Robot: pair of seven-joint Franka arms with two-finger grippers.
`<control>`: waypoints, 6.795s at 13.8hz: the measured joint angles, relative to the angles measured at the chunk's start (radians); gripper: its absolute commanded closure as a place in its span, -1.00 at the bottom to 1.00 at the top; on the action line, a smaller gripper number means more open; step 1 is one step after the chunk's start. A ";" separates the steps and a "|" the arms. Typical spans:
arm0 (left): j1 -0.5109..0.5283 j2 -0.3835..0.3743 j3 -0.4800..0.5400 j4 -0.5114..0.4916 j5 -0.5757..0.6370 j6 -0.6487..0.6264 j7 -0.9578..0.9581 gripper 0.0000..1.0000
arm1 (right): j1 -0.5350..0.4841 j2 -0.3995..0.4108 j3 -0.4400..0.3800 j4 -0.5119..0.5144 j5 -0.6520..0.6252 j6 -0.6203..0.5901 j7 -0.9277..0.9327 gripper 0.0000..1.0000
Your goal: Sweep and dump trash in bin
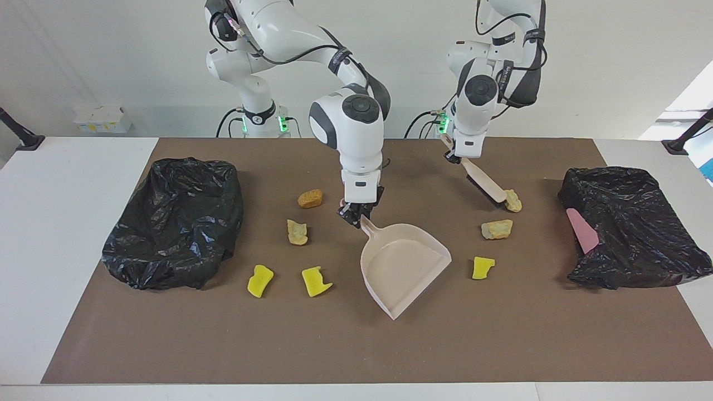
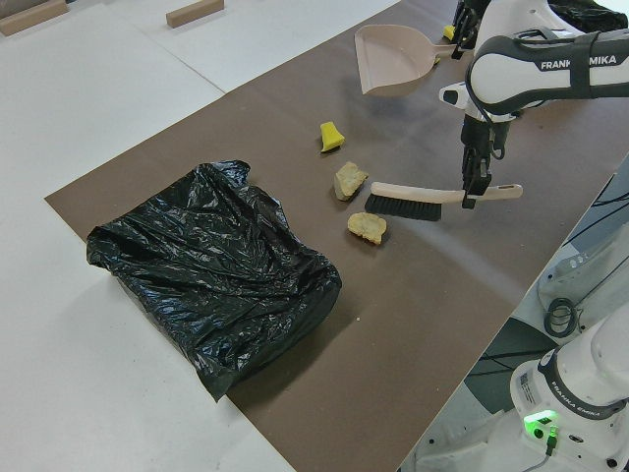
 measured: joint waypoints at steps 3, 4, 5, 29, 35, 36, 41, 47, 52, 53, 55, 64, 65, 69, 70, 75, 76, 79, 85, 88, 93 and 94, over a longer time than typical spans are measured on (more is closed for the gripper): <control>0.104 0.000 0.000 0.000 0.034 -0.013 -0.003 1.00 | -0.025 0.000 0.000 -0.001 -0.002 -0.022 -0.222 1.00; 0.131 0.000 0.000 0.000 0.042 -0.013 -0.003 1.00 | -0.027 0.000 0.000 -0.001 -0.007 -0.022 -0.283 1.00; 0.151 0.000 0.000 0.002 0.048 -0.013 -0.003 1.00 | -0.027 0.000 0.000 0.000 -0.013 -0.022 -0.338 1.00; 0.257 0.000 -0.012 -0.074 -0.100 0.308 0.484 1.00 | -0.018 0.039 0.002 -0.019 -0.123 -0.026 -0.739 1.00; 0.235 0.235 -0.013 0.177 -0.105 0.315 0.652 1.00 | -0.019 0.039 0.001 -0.025 -0.123 -0.027 -0.721 1.00; 0.235 0.269 -0.013 0.210 -0.105 0.316 0.678 1.00 | -0.019 0.039 0.001 -0.026 -0.123 -0.027 -0.718 1.00; 0.210 0.334 -0.023 0.287 -0.105 0.316 0.808 1.00 | -0.019 0.039 0.001 -0.027 -0.122 -0.027 -0.714 1.00; 0.052 0.333 -0.029 0.285 -0.160 0.312 0.838 1.00 | -0.018 0.039 0.002 -0.028 -0.122 -0.027 -0.702 1.00; -0.076 0.325 -0.031 0.285 -0.271 0.312 0.832 1.00 | -0.019 0.039 0.002 -0.028 -0.122 -0.032 -0.692 1.00; -0.093 0.322 -0.032 0.286 -0.284 0.310 0.832 1.00 | -0.019 0.039 0.002 -0.028 -0.122 -0.032 -0.692 1.00; -0.113 0.315 -0.041 0.294 -0.317 0.293 0.832 1.00 | -0.019 0.039 0.002 -0.028 -0.122 -0.032 -0.691 1.00; 0.041 0.282 -0.016 0.371 -0.238 0.256 0.864 1.00 | -0.018 0.039 0.002 -0.028 -0.122 -0.035 -0.689 1.00; 0.067 0.305 -0.016 0.392 -0.218 0.255 0.885 1.00 | -0.018 0.039 0.002 -0.028 -0.122 -0.035 -0.689 1.00; 0.141 0.461 -0.014 0.519 -0.150 0.250 0.993 1.00 | -0.018 0.038 0.002 -0.028 -0.122 -0.043 -0.686 1.00; 0.149 0.495 -0.014 0.540 -0.148 0.252 1.023 1.00 | -0.018 0.038 0.002 -0.028 -0.122 -0.044 -0.685 1.00; 0.144 0.539 -0.037 0.535 -0.146 0.239 1.081 1.00 | -0.019 0.038 0.002 -0.035 -0.121 -0.048 -0.670 1.00; 0.133 0.531 -0.041 0.512 -0.146 0.236 1.091 1.00 | -0.019 0.038 0.002 -0.035 -0.121 -0.048 -0.670 1.00; 0.060 0.465 -0.046 0.414 -0.197 0.236 1.099 1.00 | -0.019 0.038 0.002 -0.036 -0.121 -0.048 -0.669 1.00; -0.104 0.409 -0.045 0.357 -0.277 0.241 0.897 1.00 | -0.019 0.037 0.002 -0.037 -0.121 -0.048 -0.669 1.00; -0.073 0.410 -0.023 0.357 -0.279 0.240 0.878 1.00 | -0.025 0.037 0.002 -0.037 -0.121 -0.048 -0.669 1.00; -0.010 0.372 -0.021 0.357 -0.275 0.237 0.680 1.00 | -0.063 0.026 0.001 -0.036 -0.091 -0.047 -0.700 1.00; -0.017 0.361 -0.025 0.355 -0.270 0.236 0.640 1.00 | -0.079 0.016 0.001 -0.036 -0.076 -0.047 -0.719 1.00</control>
